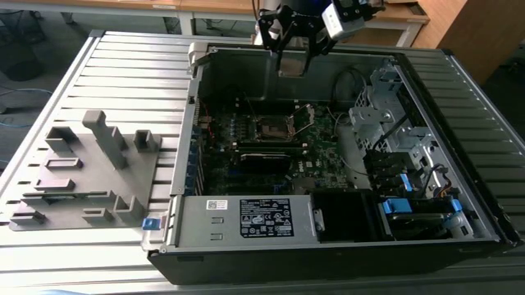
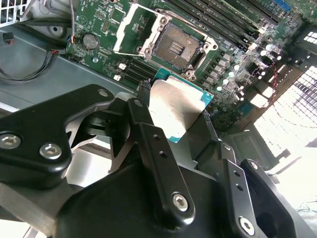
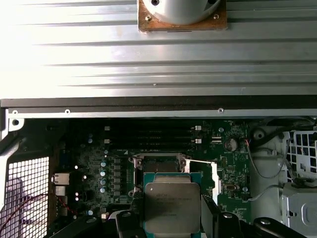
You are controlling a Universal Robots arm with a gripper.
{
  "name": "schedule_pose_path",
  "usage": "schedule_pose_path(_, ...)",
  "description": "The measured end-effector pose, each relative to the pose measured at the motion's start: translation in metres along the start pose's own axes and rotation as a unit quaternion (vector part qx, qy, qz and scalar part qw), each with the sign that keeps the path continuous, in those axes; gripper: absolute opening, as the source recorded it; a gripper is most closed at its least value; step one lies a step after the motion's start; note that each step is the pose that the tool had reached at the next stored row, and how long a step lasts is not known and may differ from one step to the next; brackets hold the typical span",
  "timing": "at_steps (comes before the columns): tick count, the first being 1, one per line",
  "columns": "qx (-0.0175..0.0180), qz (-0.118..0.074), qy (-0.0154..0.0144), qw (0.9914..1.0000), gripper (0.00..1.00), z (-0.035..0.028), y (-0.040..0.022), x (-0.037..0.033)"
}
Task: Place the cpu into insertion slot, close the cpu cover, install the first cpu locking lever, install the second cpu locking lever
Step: 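Place the cpu into insertion slot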
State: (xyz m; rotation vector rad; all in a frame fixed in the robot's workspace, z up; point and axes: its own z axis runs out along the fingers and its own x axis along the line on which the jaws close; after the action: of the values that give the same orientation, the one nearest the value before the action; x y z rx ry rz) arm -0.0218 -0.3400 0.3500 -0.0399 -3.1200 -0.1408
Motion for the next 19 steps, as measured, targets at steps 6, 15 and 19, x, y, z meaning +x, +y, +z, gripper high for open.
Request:
schedule_pose_path(6,0.0002,0.0,0.0001,1.0,0.54,0.0025,-0.0002,0.0)
schedule_pose_path(15,0.0,0.0,0.0,1.0,0.54,0.0063,-0.0006,-0.0001)
schedule_pose_path(19,0.0001,0.0,0.0001,1.0,0.54,0.0083,-0.0007,-0.0002)
